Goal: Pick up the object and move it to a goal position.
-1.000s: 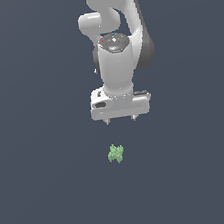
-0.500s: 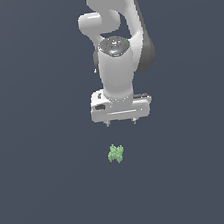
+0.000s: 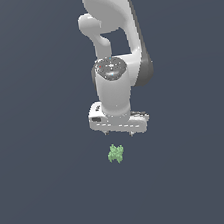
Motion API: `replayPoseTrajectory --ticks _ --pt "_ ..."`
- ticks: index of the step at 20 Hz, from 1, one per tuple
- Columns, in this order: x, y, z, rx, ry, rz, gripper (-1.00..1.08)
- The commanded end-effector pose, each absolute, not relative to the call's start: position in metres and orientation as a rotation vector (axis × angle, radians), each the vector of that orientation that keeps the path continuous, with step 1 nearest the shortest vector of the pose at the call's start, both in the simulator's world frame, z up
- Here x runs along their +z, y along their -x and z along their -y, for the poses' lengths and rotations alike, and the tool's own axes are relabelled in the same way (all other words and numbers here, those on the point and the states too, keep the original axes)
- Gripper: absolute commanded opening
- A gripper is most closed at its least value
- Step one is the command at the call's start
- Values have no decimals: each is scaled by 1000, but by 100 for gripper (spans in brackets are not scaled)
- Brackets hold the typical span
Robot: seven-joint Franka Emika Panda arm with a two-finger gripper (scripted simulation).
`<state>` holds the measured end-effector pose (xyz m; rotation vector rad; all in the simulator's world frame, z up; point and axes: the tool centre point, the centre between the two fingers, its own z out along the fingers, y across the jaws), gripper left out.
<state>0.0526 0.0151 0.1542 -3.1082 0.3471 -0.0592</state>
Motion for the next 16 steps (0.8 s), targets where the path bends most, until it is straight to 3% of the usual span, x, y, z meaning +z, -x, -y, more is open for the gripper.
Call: replayPoseTrajectory --ticks 1,16 --pt "141 -61 -10 -44 3096 -453 100" --pt "93 -86 8 -1 3037 -802 100"
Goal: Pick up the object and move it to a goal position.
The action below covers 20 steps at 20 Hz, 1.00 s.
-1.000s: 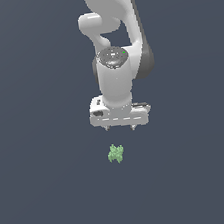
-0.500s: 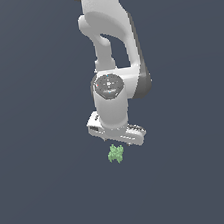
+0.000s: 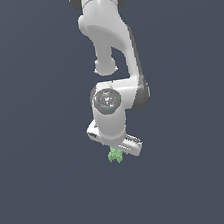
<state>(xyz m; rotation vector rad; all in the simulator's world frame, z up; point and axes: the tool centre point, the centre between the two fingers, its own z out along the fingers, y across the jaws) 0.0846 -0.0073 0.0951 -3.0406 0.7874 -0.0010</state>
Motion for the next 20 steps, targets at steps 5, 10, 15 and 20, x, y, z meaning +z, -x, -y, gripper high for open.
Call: replayPoseTrajectory --ticks 5,10,15,20 --pt "92 -85 8 0 3038 -800 100" --pt "73 -85 8 0 3037 -803 100" --pt "47 -85 8 0 3036 -807 100" --pt "42 -86 8 0 3036 -807 100"
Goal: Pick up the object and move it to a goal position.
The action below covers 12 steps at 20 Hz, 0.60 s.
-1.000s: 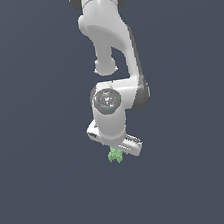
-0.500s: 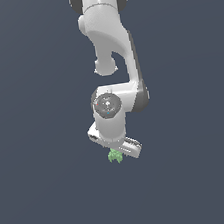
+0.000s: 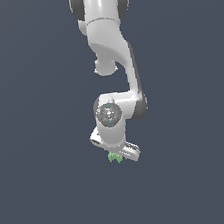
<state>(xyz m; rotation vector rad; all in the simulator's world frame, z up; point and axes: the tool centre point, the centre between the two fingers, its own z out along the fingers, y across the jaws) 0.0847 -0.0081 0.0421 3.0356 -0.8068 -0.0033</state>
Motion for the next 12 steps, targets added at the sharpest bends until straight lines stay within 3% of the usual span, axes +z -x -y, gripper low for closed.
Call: replayPoseTrajectory --ticks 1,2,12 --pt "43 -86 8 0 -3036 807 100" --pt "43 -86 8 0 -3036 807 -100" --pt "43 -86 8 0 -3036 807 -100"
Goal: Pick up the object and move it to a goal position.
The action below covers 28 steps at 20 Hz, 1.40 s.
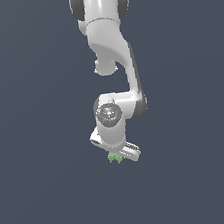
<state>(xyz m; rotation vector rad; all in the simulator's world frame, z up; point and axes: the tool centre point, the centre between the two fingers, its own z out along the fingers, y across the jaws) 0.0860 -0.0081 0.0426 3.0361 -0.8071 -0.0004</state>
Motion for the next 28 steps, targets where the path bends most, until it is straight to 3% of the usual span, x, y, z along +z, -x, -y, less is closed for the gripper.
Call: replayPoseTrajectory --ticks 1,14,28 --pt "43 -86 8 0 -3036 807 -100" --pt "76 -65 22 0 -3036 807 -100" --pt "177 -3 66 -1 -3038 809 -100"
